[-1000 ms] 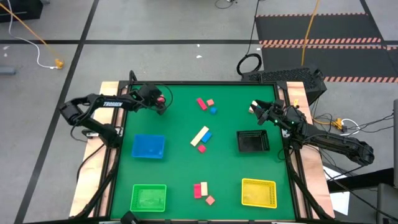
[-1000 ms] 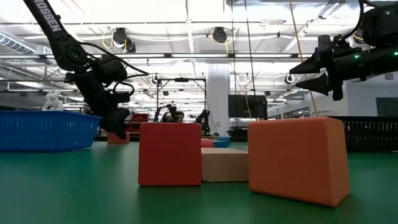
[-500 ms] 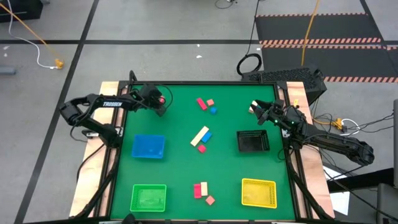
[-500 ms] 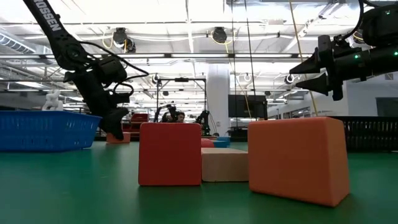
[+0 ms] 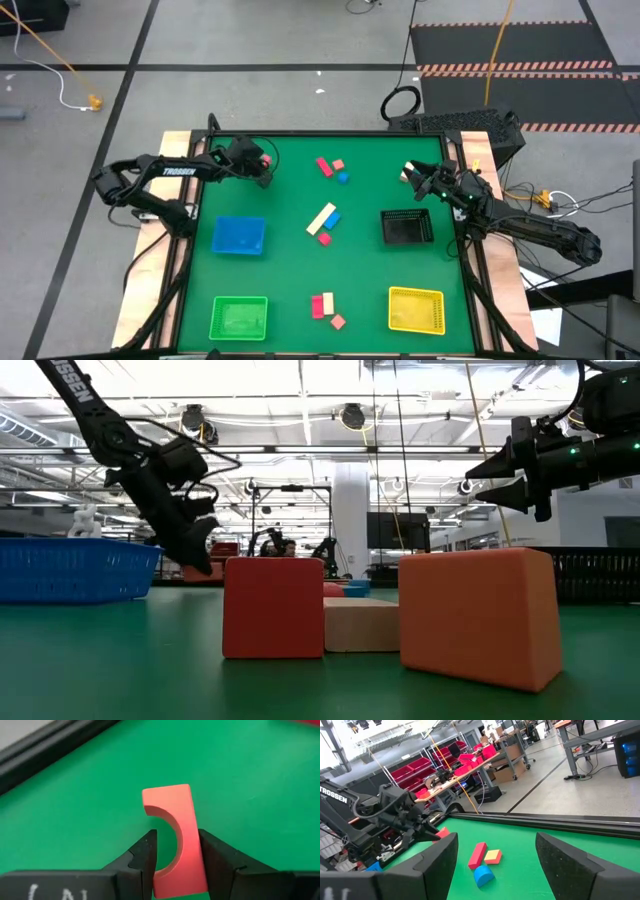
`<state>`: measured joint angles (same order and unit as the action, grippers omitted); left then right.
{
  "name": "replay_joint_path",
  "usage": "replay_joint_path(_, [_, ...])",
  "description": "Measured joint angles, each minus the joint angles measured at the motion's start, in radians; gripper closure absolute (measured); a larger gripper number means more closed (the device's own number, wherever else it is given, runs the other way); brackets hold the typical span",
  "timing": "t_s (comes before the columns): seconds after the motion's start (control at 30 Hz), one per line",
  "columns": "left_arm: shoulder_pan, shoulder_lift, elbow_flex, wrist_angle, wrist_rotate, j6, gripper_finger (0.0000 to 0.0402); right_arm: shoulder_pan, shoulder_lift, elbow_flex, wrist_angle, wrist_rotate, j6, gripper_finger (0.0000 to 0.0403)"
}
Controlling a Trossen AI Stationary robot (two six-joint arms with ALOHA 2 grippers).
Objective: Sort & place blocks by color
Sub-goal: Put the top left orange block into the blue bin
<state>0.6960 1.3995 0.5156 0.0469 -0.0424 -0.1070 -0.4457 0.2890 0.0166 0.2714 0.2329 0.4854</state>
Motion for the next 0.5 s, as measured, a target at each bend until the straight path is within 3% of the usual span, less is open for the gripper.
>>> replay_joint_path(0.23, [-0.12,-0.11,0.0,-0.052,0.08,-0.087,0.0277,0.0,0.0,0.0,0.0,0.0,0.0,0.0144])
replay_joint_path(0.5, [-0.339,-0.253,0.0,-0.058,0.036,-0.245,0.0276,0.0,0.0,0.0,0.0,0.0,0.0,0.0144])
